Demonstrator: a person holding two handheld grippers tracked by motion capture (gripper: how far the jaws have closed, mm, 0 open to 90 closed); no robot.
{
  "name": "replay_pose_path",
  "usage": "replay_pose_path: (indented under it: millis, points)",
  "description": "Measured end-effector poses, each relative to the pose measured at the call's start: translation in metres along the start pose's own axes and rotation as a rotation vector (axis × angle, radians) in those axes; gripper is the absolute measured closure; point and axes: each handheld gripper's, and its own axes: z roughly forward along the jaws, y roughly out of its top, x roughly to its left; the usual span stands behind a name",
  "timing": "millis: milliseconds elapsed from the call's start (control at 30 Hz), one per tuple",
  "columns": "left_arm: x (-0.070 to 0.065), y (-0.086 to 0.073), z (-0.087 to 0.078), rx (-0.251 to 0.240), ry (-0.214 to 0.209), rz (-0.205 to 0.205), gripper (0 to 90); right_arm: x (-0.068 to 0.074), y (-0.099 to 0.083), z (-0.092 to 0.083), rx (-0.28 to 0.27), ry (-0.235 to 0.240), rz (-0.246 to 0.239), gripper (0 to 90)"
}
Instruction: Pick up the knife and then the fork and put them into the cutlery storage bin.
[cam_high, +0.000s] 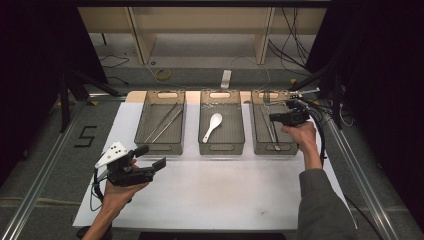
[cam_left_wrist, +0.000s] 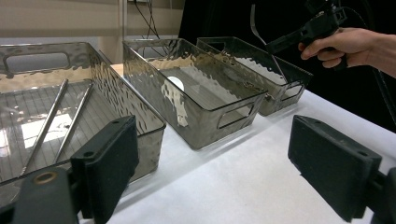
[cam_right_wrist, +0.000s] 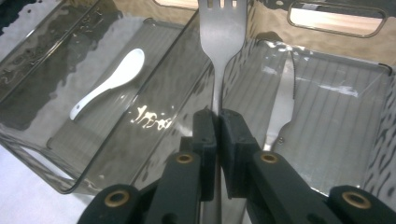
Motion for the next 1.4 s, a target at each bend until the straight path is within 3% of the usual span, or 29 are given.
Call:
replay_pose_path:
  millis: [500,1100,1400]
  points:
    - [0.0,0.0,0.0,0.001,-0.001,0.0,15.6,-0.002,0.001,0.002,-0.01,-0.008,0.008,85.7]
    - [0.0,0.0,0.0,-0.001,-0.002,-0.001,15.5,0.003,-0.006,0.021,0.056,-0.038,-0.001,85.6]
    - [0.0,0.0,0.0,-0.002,-0.003,-0.001,15.5,0.001,-0.011,0.03,0.099,-0.063,0.024,84.2]
